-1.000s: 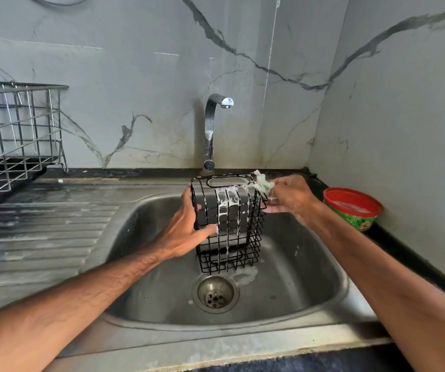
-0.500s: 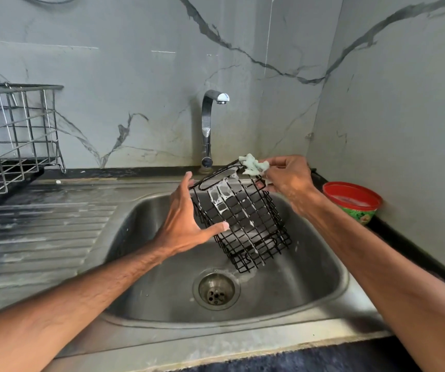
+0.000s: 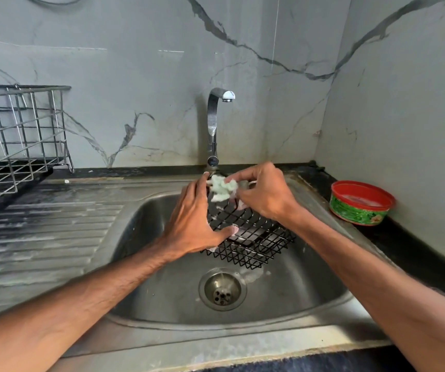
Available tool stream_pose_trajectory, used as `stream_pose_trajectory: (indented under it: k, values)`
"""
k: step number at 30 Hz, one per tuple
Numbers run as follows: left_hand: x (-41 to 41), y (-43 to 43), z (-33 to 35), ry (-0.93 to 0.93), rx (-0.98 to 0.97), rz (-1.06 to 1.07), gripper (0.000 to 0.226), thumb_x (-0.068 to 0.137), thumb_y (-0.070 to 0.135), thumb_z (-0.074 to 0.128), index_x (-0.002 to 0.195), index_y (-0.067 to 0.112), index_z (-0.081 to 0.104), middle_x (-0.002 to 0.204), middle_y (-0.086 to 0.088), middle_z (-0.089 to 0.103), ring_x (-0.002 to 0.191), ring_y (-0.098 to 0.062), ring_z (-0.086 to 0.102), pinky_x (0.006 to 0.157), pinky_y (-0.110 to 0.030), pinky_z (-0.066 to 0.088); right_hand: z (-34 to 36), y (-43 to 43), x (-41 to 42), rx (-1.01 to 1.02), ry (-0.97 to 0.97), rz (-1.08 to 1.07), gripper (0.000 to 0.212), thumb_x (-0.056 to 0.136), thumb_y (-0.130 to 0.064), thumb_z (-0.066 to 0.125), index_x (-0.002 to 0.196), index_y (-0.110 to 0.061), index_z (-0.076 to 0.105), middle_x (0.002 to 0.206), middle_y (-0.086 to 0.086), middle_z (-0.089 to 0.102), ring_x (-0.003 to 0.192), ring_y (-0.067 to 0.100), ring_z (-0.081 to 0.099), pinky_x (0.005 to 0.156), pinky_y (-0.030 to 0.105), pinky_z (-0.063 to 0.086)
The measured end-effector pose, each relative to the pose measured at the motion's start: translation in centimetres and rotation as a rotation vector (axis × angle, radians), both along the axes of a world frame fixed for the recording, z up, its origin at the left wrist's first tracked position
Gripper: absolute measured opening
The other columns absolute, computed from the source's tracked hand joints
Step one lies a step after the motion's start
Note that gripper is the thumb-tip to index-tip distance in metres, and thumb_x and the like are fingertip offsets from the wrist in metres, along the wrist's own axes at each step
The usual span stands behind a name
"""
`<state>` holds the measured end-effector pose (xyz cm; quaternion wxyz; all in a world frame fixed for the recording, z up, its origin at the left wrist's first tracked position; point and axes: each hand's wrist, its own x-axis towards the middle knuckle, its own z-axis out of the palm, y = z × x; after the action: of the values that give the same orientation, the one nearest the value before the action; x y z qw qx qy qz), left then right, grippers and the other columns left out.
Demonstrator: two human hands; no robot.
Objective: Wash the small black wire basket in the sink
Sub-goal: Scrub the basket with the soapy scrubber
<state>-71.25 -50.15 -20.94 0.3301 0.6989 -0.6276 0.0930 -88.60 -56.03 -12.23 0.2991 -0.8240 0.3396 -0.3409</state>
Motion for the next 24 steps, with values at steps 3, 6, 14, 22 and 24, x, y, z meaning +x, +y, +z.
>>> stream_pose_trajectory:
  k: [3,6,14,22,24]
  values:
    - [0.2,0.2,-0.4,0.028,0.036,0.001,0.146,0.062,0.069,0.091,0.164,0.005,0.008,0.152,-0.012,0.033,0.137,-0.023,0.039,0.111,-0.033,0.039,-0.6,0.0,0.3,-0.07,0.083,0.073,0.022,0.086,0.0,0.072,0.097,-0.017,0.081,0.095,-0.01,0.076,0.038,0.003,0.053,0.034,0.02,0.041]
    - [0.2,0.1,-0.4,0.046,0.021,0.015,0.144,0.058,0.064,0.094,0.162,0.005,0.014,0.152,-0.012,0.035,0.136,-0.023,0.041,0.112,-0.033,0.039,-0.3,-0.7,-0.3,-0.051,0.065,0.063,0.02,0.087,-0.001,0.072,0.099,-0.015,0.08,0.086,-0.009,0.075,0.039,-0.002,0.053,0.035,0.014,0.039]
    - [0.1,0.0,-0.7,0.003,-0.081,0.002,0.14,0.053,0.073,0.082,0.161,0.007,0.023,0.138,-0.006,0.045,0.117,-0.014,0.045,0.101,-0.032,0.051,-2.2,-3.1,-1.3,-0.178,0.095,-0.207,0.031,0.091,0.007,0.061,0.117,-0.007,0.072,0.12,0.012,0.072,0.054,-0.002,0.053,0.041,0.006,0.04]
    - [0.1,0.0,-0.9,-0.047,-0.138,-0.011,0.12,0.059,0.081,0.067,0.147,0.004,0.04,0.126,-0.008,0.054,0.112,-0.021,0.053,0.096,-0.041,0.057,-1.8,1.4,2.8,-0.497,0.022,0.082,0.051,0.082,0.01,0.046,0.115,-0.016,0.075,0.107,0.009,0.077,0.079,0.017,0.074,0.072,0.032,0.061]
    - [0.2,0.0,-1.0,-0.048,-0.16,-0.025,0.109,0.058,0.077,0.068,0.137,0.006,0.046,0.118,-0.004,0.055,0.105,-0.019,0.053,0.087,-0.04,0.059,-2.0,1.5,2.9,-0.554,0.074,0.139,0.046,0.081,0.009,0.044,0.108,-0.014,0.075,0.102,0.008,0.076,0.083,0.022,0.073,0.071,0.04,0.059]
